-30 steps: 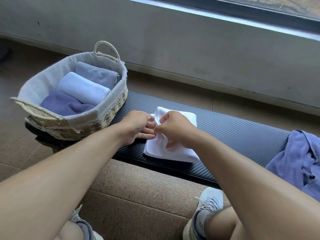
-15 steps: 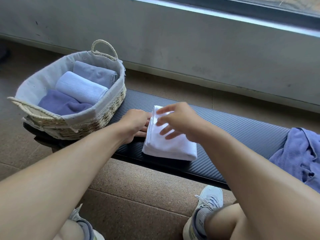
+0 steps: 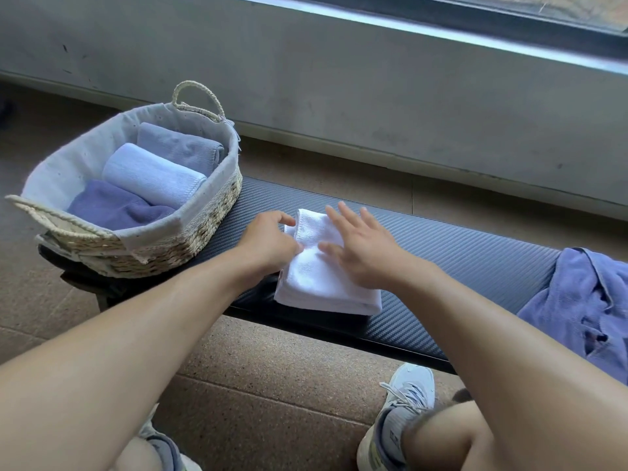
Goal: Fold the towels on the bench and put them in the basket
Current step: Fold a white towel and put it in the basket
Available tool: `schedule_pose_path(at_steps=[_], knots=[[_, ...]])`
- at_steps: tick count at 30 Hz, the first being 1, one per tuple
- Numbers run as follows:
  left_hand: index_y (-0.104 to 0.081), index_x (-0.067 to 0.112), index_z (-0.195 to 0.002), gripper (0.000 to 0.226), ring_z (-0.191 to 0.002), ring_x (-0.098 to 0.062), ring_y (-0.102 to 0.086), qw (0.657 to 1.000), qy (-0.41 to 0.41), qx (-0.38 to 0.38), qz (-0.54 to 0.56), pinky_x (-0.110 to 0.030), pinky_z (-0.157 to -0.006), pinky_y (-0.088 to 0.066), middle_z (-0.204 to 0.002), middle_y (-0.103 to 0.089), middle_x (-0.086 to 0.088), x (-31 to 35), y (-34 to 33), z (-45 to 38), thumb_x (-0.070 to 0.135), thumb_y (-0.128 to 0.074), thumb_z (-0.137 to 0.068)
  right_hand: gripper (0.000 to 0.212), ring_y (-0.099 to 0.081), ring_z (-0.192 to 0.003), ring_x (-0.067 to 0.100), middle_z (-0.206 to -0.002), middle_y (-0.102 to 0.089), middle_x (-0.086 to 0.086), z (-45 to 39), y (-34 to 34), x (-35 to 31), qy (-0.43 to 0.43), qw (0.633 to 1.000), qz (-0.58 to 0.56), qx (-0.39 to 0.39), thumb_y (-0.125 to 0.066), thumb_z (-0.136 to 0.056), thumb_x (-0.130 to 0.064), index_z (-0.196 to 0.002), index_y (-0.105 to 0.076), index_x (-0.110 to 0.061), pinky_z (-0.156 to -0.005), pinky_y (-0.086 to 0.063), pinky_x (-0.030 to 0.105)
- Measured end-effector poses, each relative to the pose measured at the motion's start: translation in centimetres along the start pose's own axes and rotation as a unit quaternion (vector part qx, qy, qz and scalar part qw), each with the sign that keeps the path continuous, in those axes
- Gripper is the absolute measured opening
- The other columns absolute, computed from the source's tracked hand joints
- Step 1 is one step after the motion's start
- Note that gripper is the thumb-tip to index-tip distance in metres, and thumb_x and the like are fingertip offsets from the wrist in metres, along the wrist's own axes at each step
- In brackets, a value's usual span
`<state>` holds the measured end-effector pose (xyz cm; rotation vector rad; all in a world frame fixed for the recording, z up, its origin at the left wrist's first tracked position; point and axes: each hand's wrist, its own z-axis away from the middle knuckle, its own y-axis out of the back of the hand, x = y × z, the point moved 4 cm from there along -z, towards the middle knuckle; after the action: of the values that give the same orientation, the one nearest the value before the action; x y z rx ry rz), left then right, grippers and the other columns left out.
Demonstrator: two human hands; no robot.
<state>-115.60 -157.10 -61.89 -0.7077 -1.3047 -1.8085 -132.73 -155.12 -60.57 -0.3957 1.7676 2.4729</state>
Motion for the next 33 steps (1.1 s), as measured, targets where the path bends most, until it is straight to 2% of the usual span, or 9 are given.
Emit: schedule_pose_path(at_steps=[7, 13, 16, 18, 22, 26, 29, 31, 33], knots=[[-0.057, 0.024, -0.116, 0.042, -0.087, -0.027, -0.068, 0.998, 0.034, -0.04, 0.043, -0.034, -0.064, -0.052, -0.102, -0.07, -0.011, -0.4, -0.4, -0.1, 0.002, -0.053, -0.081, 0.081, 0.022, -0.154, 0.026, -0.17, 0.01, -0.004, 0.7, -2.4, -0.9, 0.032, 0.996, 0.044, 0.064, -0.014, -0.095, -0.076, -0.162, 0.0, -0.032, -0.124, 0.01, 0.05], [-0.045, 0.023, -0.137, 0.057, -0.111, -0.028, -0.061, 0.997, 0.017, 0.013, -0.077, -0.041, -0.096, -0.052, -0.12, -0.065, -0.005, 0.1, 0.2, -0.4, 0.017, -0.055, -0.081, 0.091, 0.019, -0.154, 0.025, -0.17, 0.006, -0.003, 0.4, -3.1, -1.0, 0.043, 0.993, 0.071, 0.088, -0.01, -0.089, -0.084, -0.162, -0.002, -0.031, -0.124, 0.011, 0.05], [-0.036, 0.022, -0.148, 0.067, -0.128, -0.028, -0.052, 0.984, -0.046, 0.053, -0.165, -0.04, -0.105, -0.042, -0.139, -0.055, -0.004, 0.5, 0.3, 0.1, 0.015, -0.055, -0.084, 0.101, 0.016, -0.155, 0.027, -0.17, 0.004, -0.001, 0.3, -3.3, -1.3, 0.048, 0.99, 0.098, 0.093, -0.003, -0.082, -0.091, -0.162, -0.003, -0.029, -0.124, 0.009, 0.052], [-0.04, 0.02, -0.149, 0.058, -0.134, -0.026, -0.047, 0.974, -0.126, 0.09, -0.167, -0.039, -0.108, -0.037, -0.147, -0.048, -0.003, 1.0, 0.0, 0.9, 0.011, -0.049, -0.092, 0.106, 0.015, -0.155, 0.028, -0.171, 0.002, 0.0, 0.1, -3.4, -1.5, 0.054, 0.988, 0.108, 0.092, 0.003, -0.077, -0.092, -0.162, -0.003, -0.029, -0.123, 0.008, 0.054], [-0.051, 0.019, -0.145, 0.043, -0.146, -0.016, -0.034, 0.963, -0.228, 0.067, -0.128, -0.031, -0.119, -0.024, -0.155, -0.046, 0.0, 1.0, -1.5, 1.5, 0.034, -0.038, -0.107, 0.101, 0.015, -0.155, 0.029, -0.171, 0.003, 0.001, -0.3, -3.7, -1.5, 0.055, 0.988, 0.113, 0.087, -0.005, -0.08, -0.09, -0.161, 0.002, -0.03, -0.123, 0.007, 0.056], [-0.02, 0.023, -0.161, 0.064, -0.155, -0.007, 0.006, 0.975, -0.159, -0.054, -0.146, -0.039, -0.127, 0.005, -0.169, -0.011, 0.008, -0.4, -3.4, 0.7, 0.055, -0.013, -0.106, 0.109, 0.019, -0.154, 0.03, -0.17, 0.009, 0.001, -0.5, -3.6, -1.6, 0.071, 0.991, 0.102, 0.055, -0.01, -0.072, -0.093, -0.159, 0.012, -0.031, -0.121, 0.008, 0.06], [-0.006, 0.026, -0.162, 0.062, -0.153, -0.007, 0.017, 0.972, -0.13, -0.062, -0.186, -0.038, -0.125, 0.013, -0.169, 0.005, 0.014, -1.4, -4.0, 0.4, 0.053, -0.008, -0.106, 0.118, 0.02, -0.154, 0.026, -0.169, 0.014, -0.001, -0.5, -2.5, -0.8, 0.092, 0.994, 0.05, 0.0, -0.04, -0.075, -0.091, -0.161, 0.01, -0.026, -0.124, 0.009, 0.054], [-0.006, 0.026, -0.162, 0.06, -0.153, -0.007, 0.017, 0.969, -0.133, -0.048, -0.201, -0.039, -0.125, 0.013, -0.168, 0.006, 0.015, -1.6, -4.1, 0.4, 0.05, -0.009, -0.107, 0.11, 0.019, -0.154, 0.023, -0.169, 0.014, -0.002, -0.4, -1.4, 0.5, 0.079, 0.997, 0.015, -0.021, -0.049, -0.086, -0.077, -0.162, 0.007, -0.021, -0.126, 0.006, 0.048], [-0.008, 0.025, -0.162, 0.059, -0.154, -0.007, 0.014, 0.972, -0.14, -0.024, -0.189, -0.039, -0.126, 0.011, -0.169, 0.002, 0.014, -1.6, -4.1, 0.5, 0.048, -0.013, -0.108, 0.087, 0.016, -0.155, 0.022, -0.17, 0.01, -0.001, -0.4, -0.4, 1.7, 0.061, 0.998, -0.028, -0.012, -0.042, -0.099, -0.062, -0.162, -0.001, -0.019, -0.126, 0.005, 0.045]])
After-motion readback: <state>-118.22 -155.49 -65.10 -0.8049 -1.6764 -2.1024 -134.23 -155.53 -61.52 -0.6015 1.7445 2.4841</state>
